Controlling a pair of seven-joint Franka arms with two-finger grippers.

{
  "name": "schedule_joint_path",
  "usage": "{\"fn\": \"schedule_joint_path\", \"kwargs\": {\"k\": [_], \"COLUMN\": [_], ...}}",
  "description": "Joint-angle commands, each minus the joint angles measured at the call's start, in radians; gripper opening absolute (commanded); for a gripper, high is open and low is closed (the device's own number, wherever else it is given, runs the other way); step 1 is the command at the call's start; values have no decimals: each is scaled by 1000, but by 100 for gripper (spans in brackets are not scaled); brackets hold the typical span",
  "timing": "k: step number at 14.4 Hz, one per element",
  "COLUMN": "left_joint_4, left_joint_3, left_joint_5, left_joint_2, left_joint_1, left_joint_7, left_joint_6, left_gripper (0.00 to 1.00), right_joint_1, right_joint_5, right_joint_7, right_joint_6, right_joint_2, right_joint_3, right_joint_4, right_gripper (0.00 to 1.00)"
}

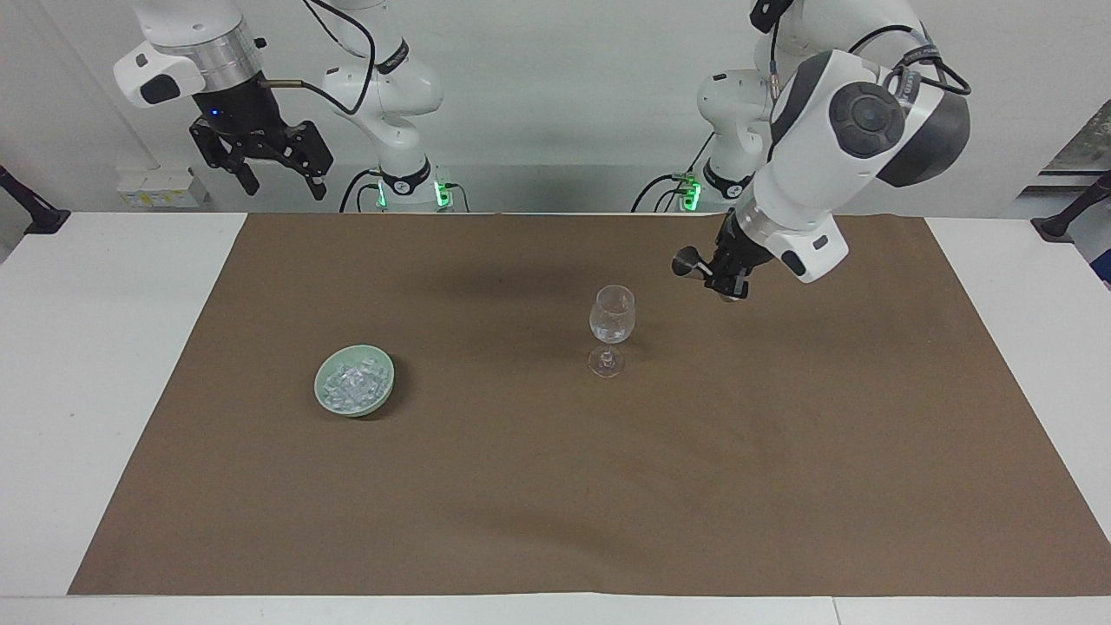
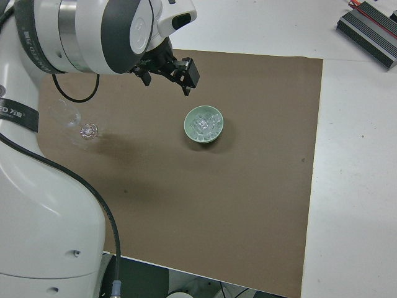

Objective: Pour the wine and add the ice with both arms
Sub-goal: 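Lift the metal cup away from the glass with the left gripper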

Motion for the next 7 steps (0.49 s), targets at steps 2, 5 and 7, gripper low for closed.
{"fn": "schedule_joint_path", "kwargs": {"k": [2, 5, 7], "left_joint_4": [-5, -11, -14], "left_joint_3": [140, 266, 318], "left_joint_5": [-150, -273, -325], "left_joint_2": [-24, -30, -27], "left_joint_1": [0, 0, 3], "left_joint_7": [166, 293, 372], "left_joint_6": [-25, -31, -54], "left_gripper": [0, 0, 0], "right_joint_1": [-18, -18, -17], "right_joint_5": [-7, -7, -7], "right_joint_7": [-30, -32, -32], "right_joint_6": [42, 54, 54], "right_joint_2": [-13, -13, -13], "right_joint_3": [8, 8, 8], "right_joint_4": [-29, -33, -33], "right_gripper": [100, 100, 100]}}
